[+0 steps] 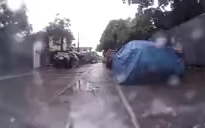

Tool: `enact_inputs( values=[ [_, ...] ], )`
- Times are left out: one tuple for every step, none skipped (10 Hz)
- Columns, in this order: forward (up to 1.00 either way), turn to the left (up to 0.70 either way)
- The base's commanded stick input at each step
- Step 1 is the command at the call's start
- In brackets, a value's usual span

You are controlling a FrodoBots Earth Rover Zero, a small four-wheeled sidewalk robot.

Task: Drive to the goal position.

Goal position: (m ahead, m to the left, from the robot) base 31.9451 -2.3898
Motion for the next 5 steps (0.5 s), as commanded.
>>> enact_inputs(
  values=[
    [1.00,0.00],
    [1.00,0.00],
    [1.00,0.00],
    [1.00,0.00],
    [1.00,0.00]
  ],
)
